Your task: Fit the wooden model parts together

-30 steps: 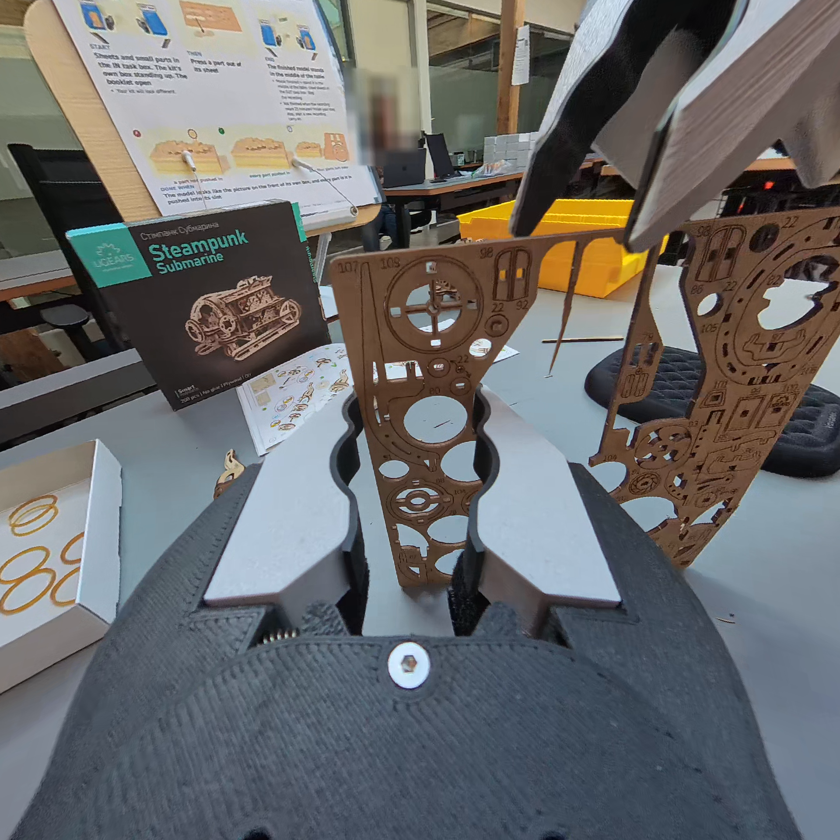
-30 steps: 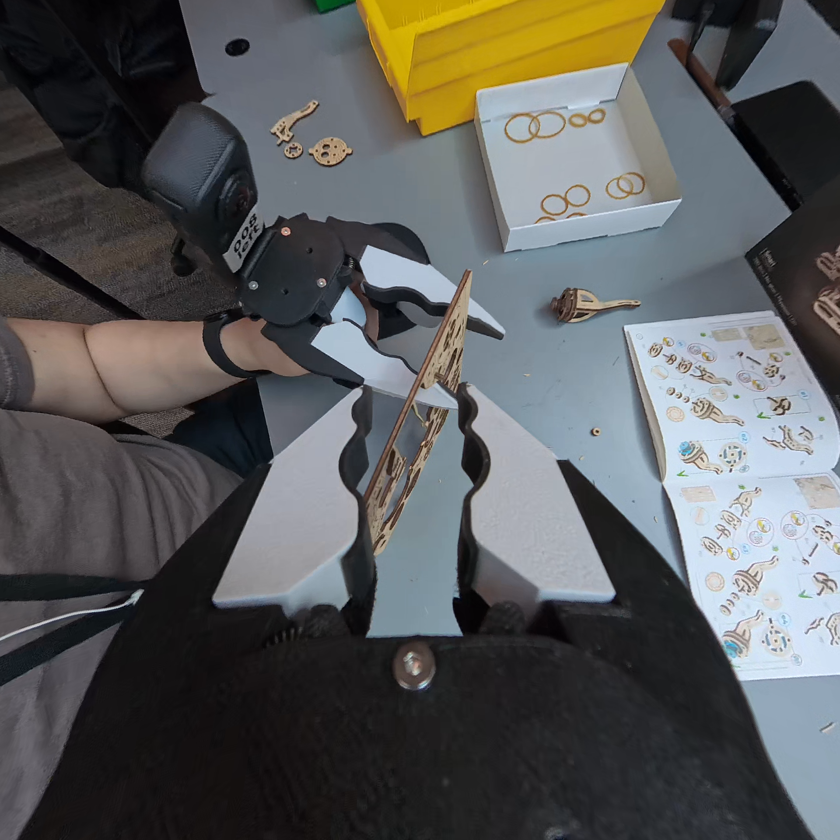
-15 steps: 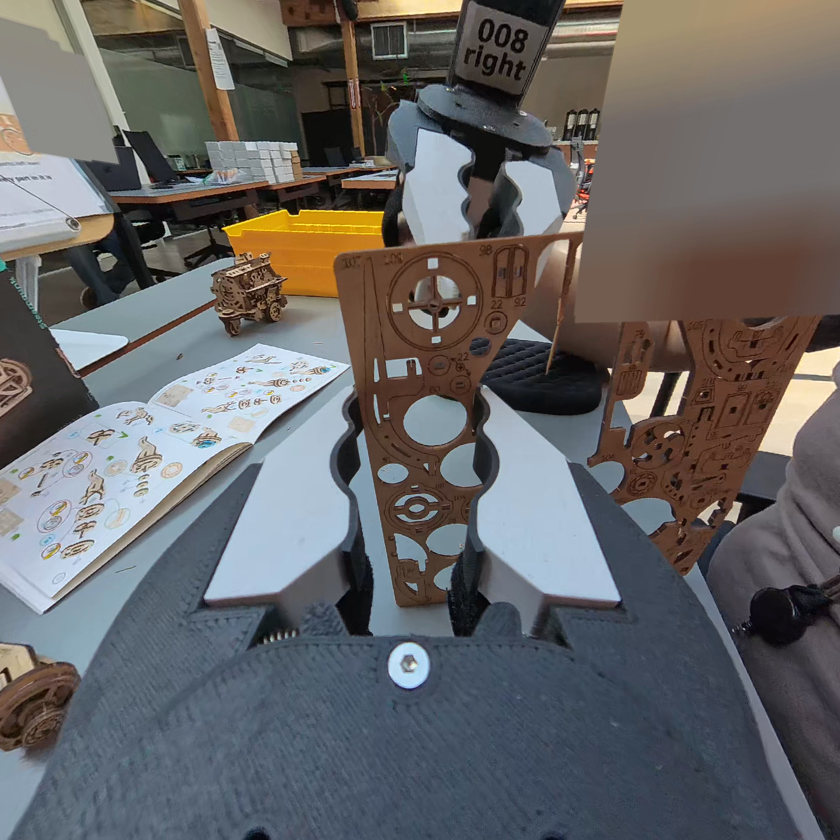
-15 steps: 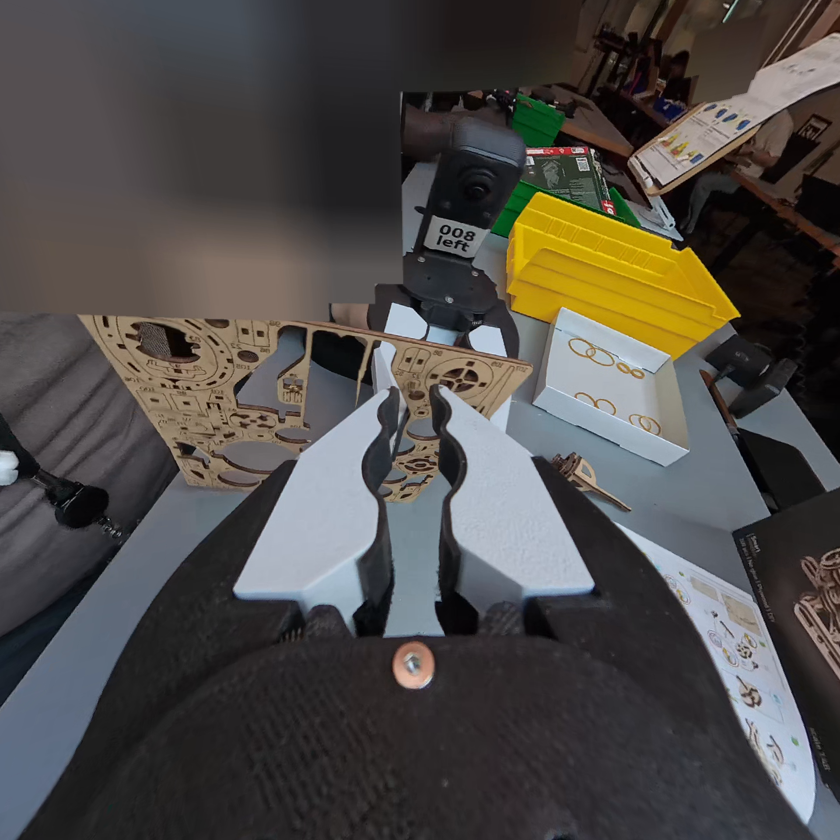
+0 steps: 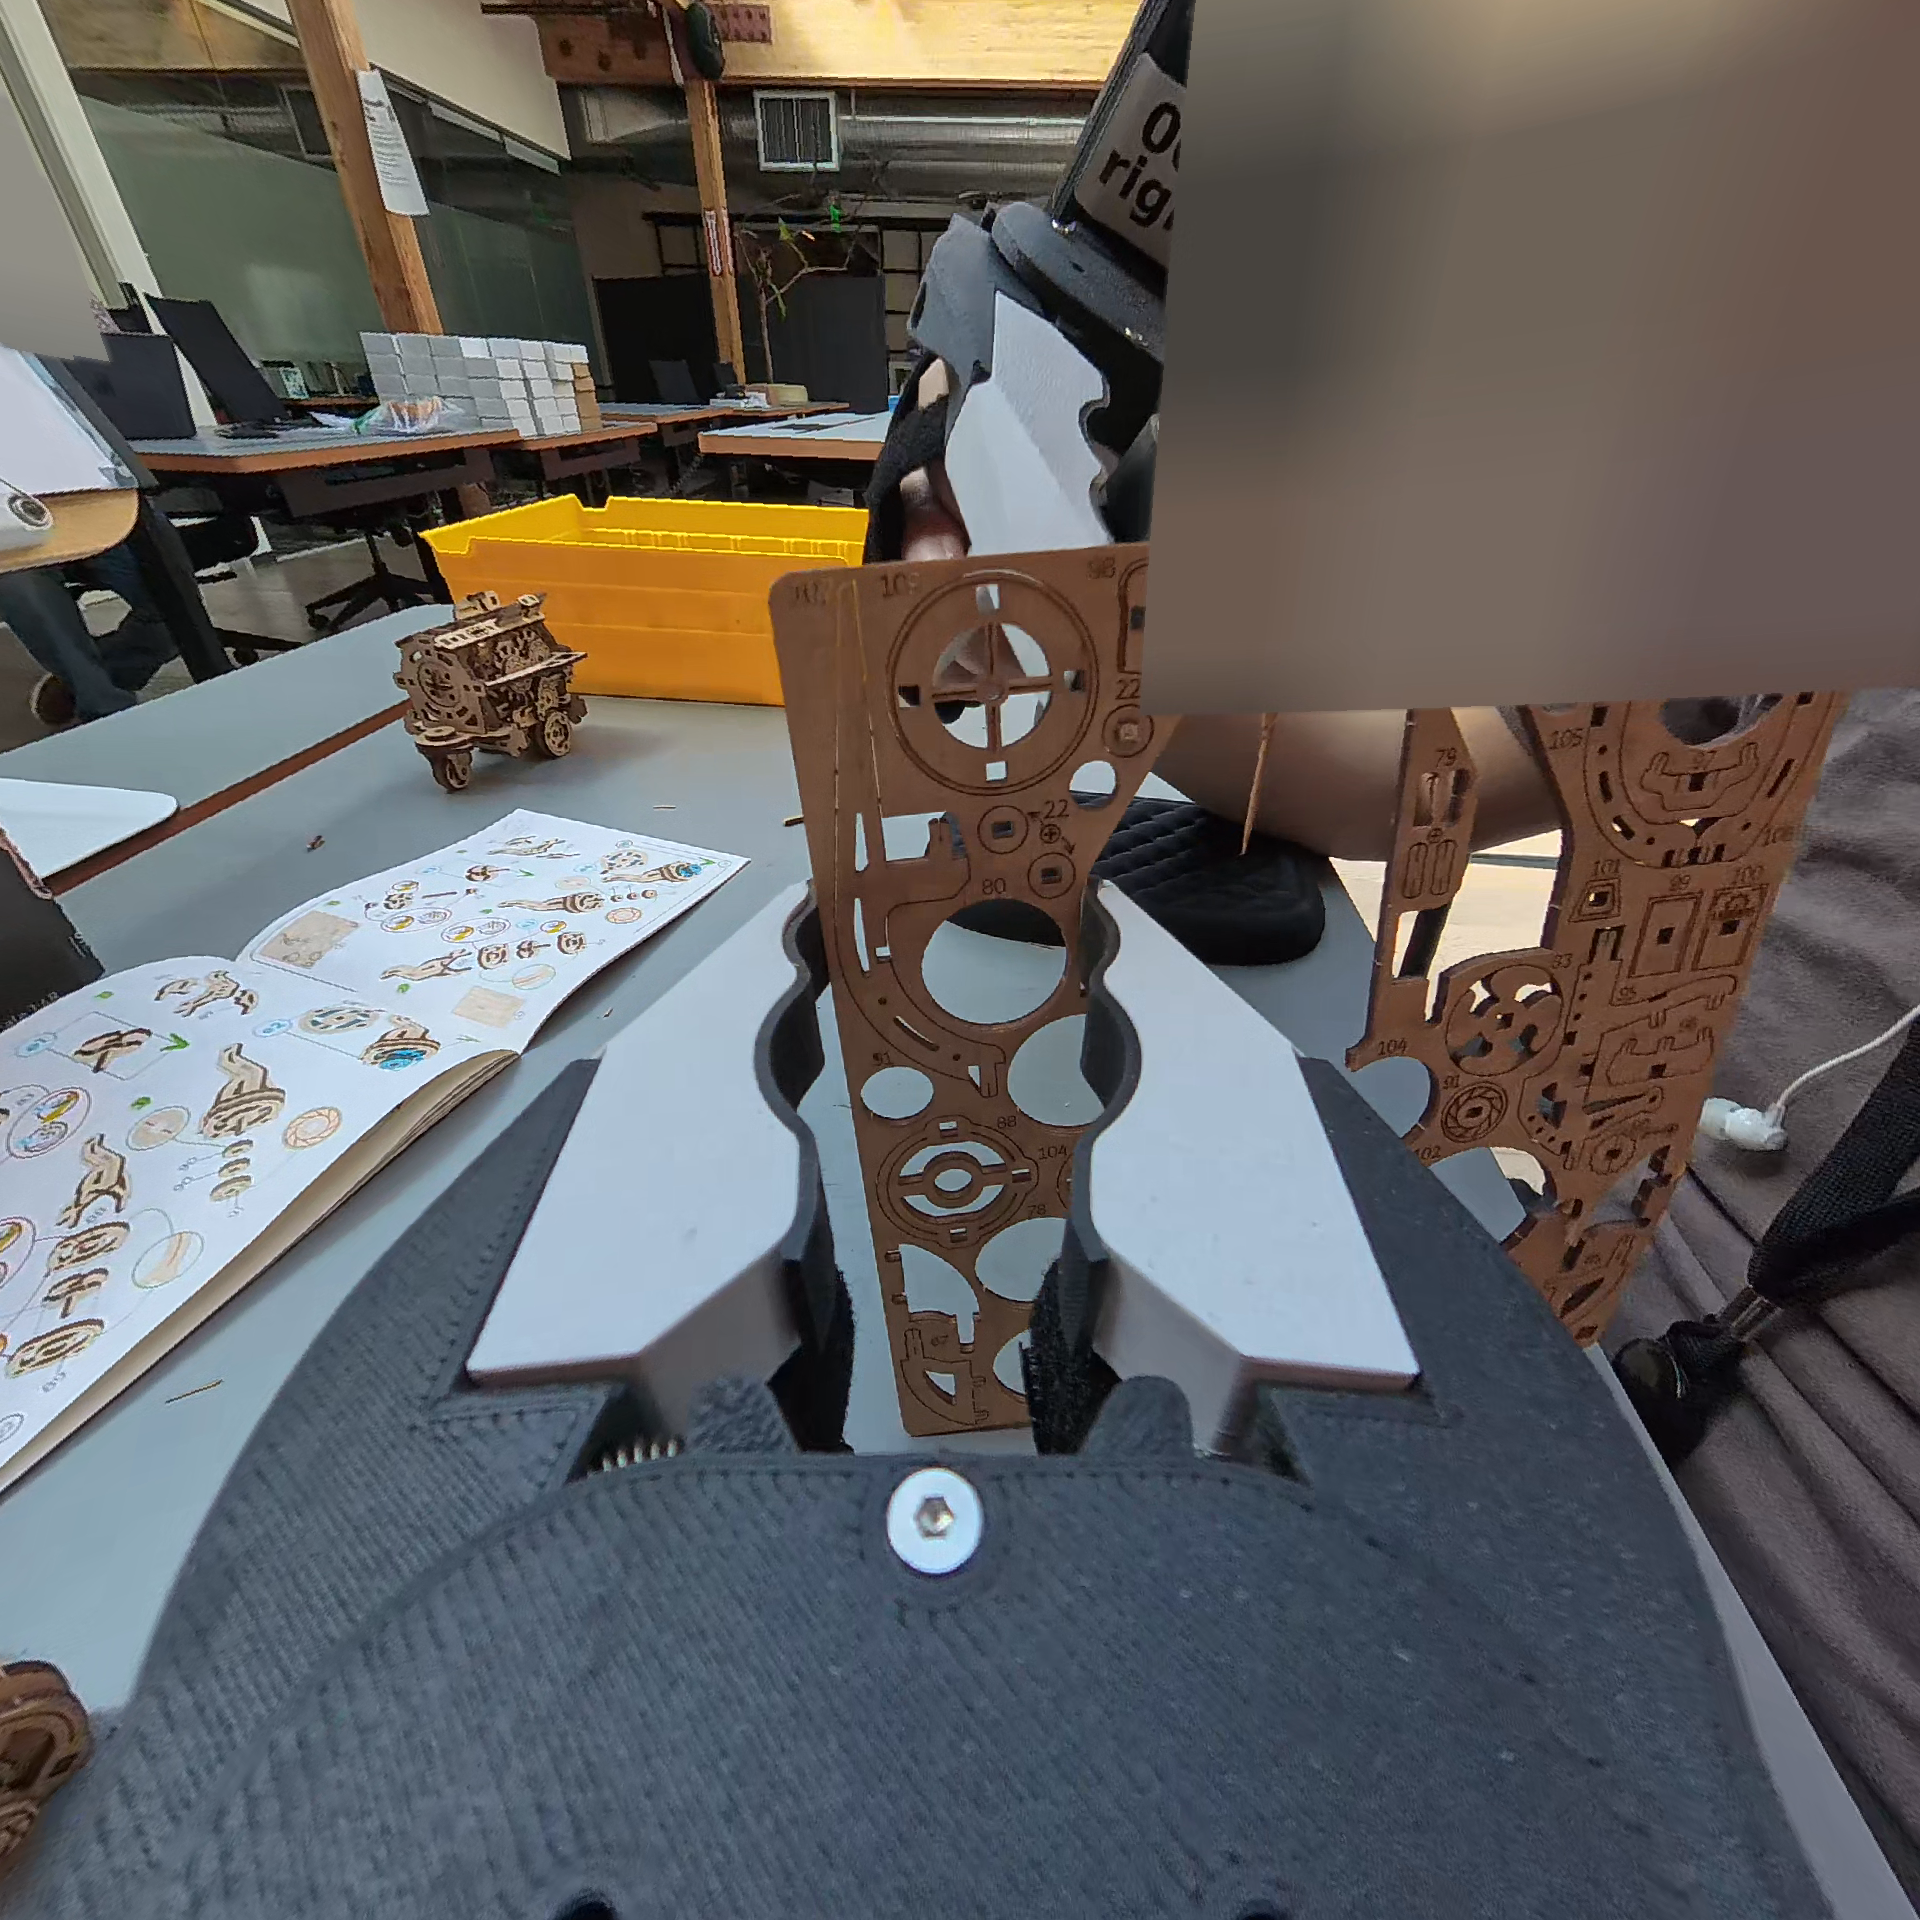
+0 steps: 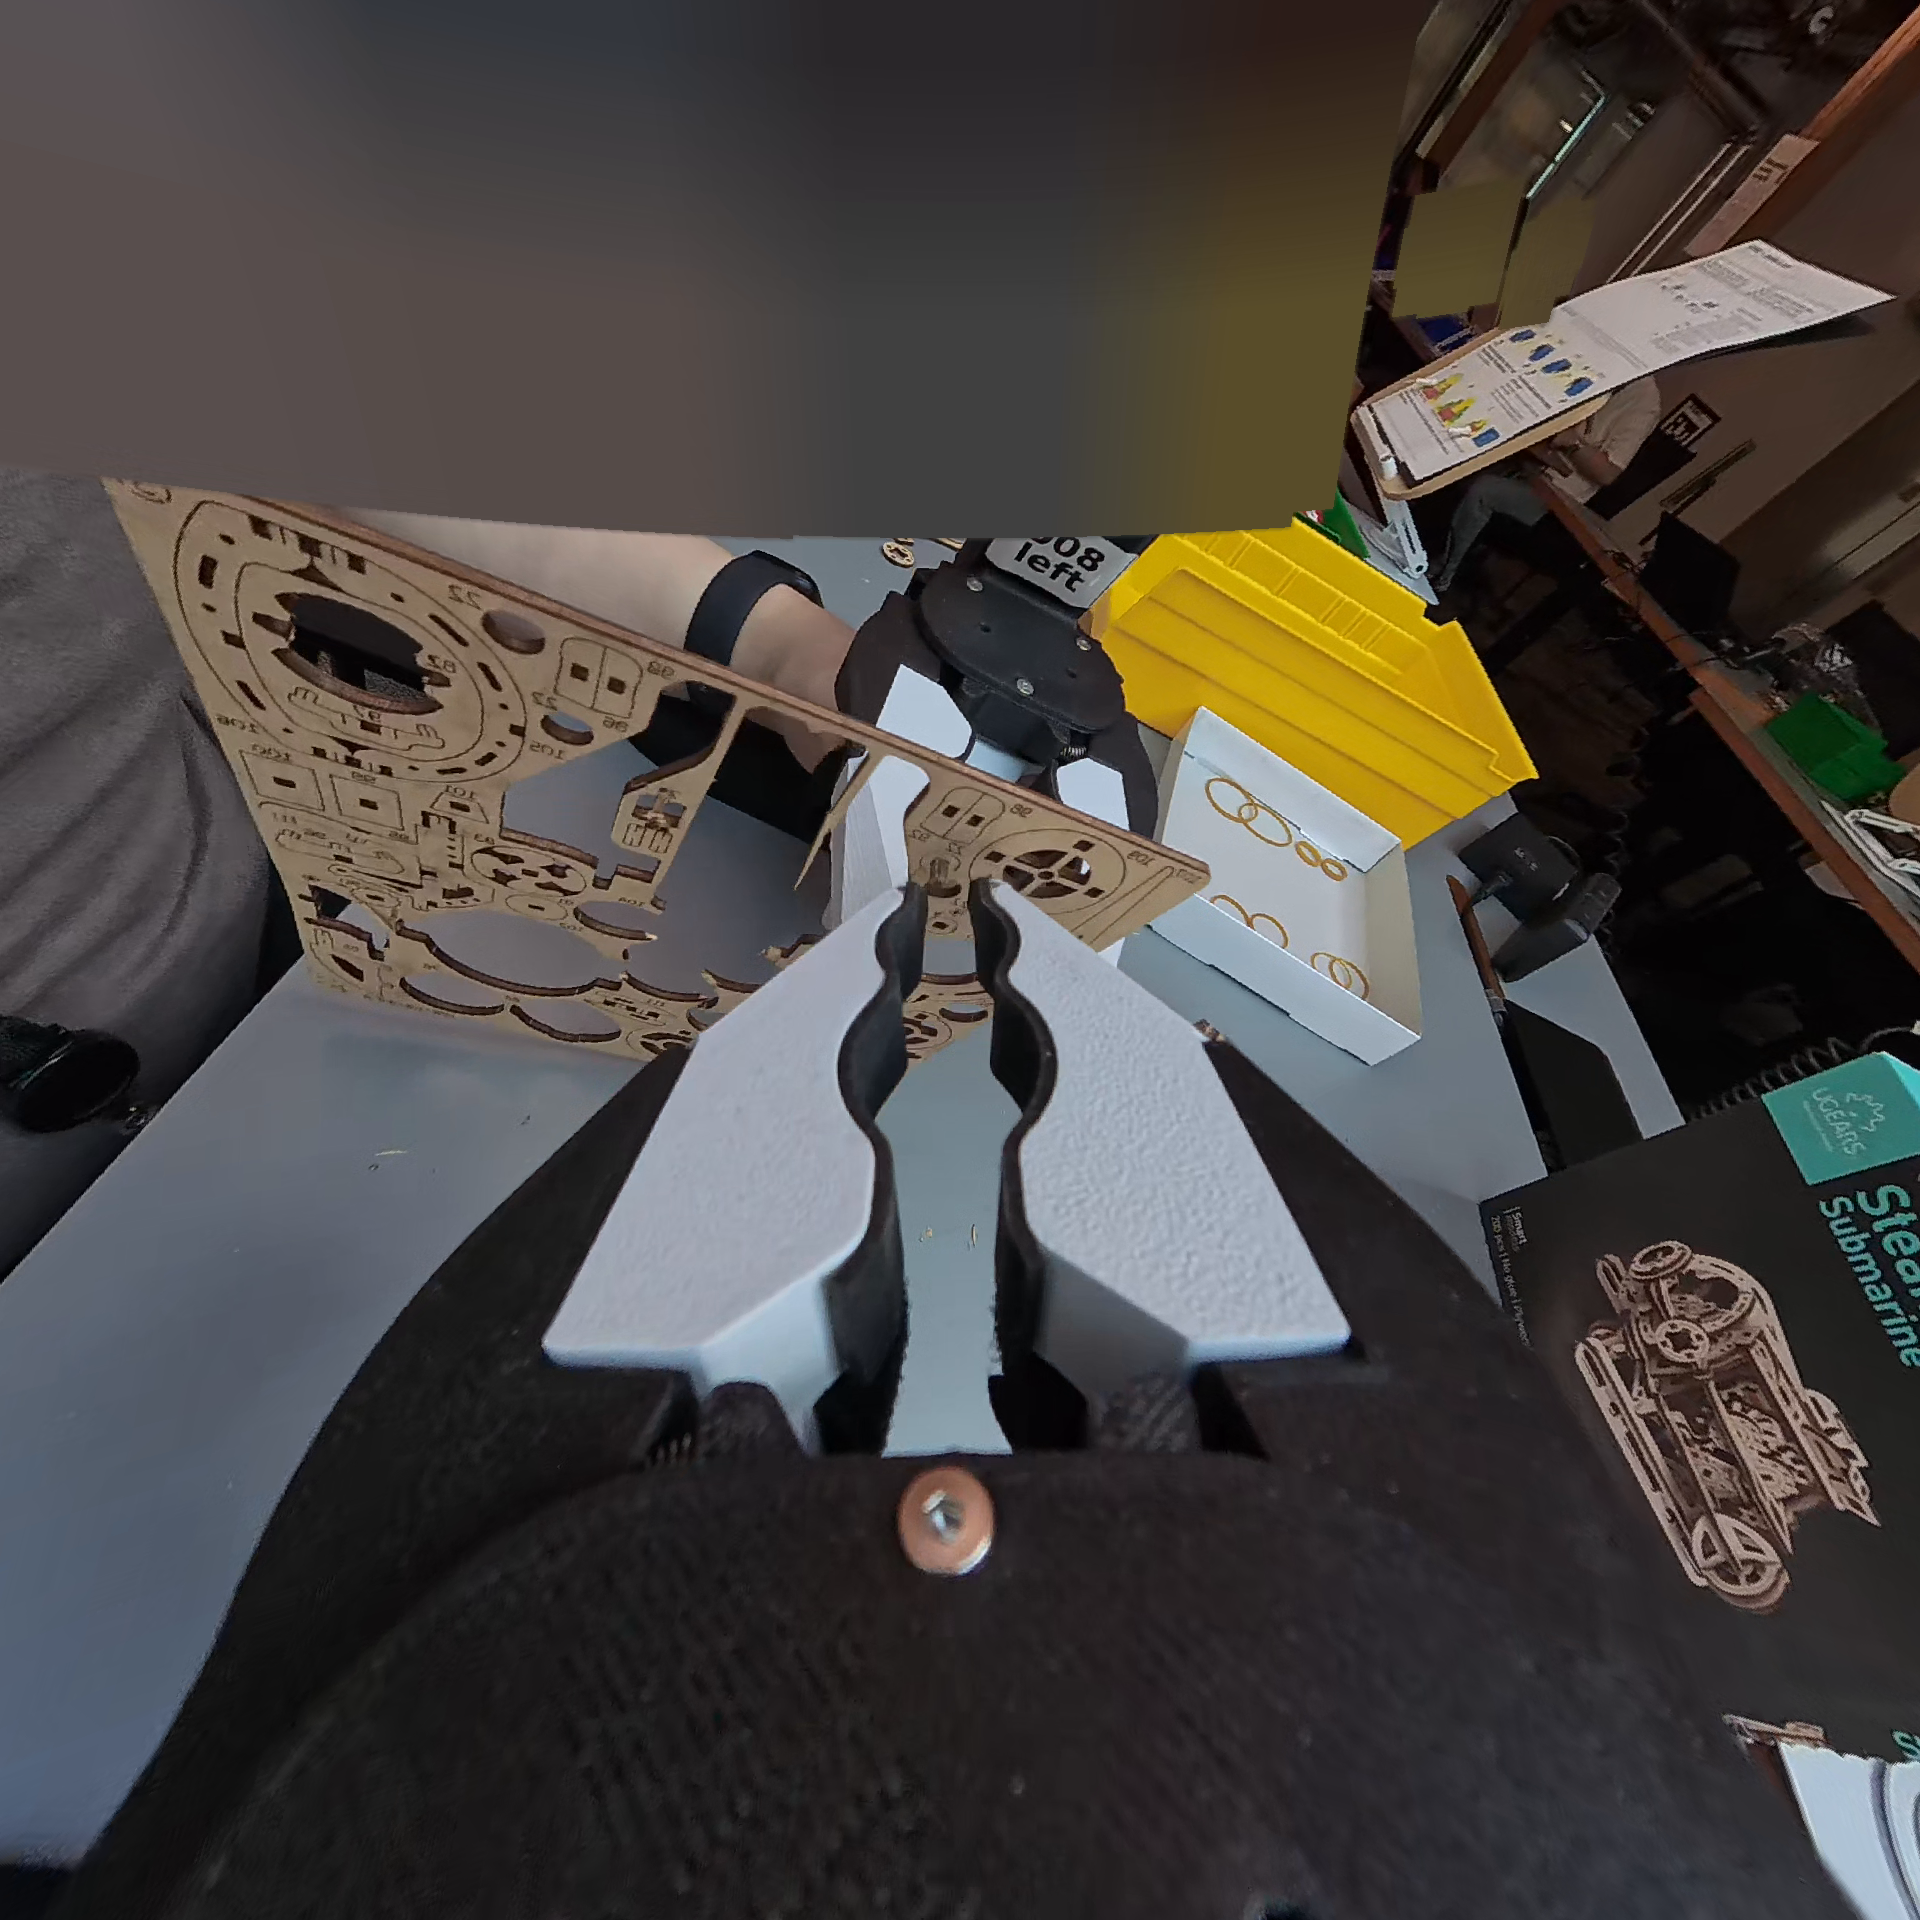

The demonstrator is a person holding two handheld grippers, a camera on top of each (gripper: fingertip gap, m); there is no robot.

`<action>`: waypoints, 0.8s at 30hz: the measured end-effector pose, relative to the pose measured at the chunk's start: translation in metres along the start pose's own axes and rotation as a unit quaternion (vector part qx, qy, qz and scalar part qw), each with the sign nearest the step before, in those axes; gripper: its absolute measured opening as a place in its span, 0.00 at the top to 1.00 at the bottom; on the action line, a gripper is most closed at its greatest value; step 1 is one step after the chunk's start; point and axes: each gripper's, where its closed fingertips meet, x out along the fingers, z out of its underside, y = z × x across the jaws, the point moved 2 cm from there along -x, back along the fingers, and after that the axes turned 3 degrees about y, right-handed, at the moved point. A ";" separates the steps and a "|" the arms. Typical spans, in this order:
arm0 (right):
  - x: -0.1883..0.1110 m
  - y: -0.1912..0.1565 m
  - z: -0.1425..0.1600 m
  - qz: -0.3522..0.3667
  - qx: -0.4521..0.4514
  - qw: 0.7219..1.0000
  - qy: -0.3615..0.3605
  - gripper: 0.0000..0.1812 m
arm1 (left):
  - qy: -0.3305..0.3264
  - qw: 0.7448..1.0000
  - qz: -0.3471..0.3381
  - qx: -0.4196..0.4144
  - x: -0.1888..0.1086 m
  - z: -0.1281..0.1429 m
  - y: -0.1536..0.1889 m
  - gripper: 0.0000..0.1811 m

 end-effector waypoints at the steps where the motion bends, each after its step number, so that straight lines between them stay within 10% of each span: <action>1: 0.000 0.000 0.000 0.000 0.000 1.000 0.000 0.95 | 0.000 1.000 0.000 0.000 0.000 0.000 0.000 0.74; 24: 0.003 -0.002 0.003 0.177 -0.287 0.935 -0.115 0.94 | 0.003 1.000 -0.016 -0.025 0.002 0.000 -0.007 0.74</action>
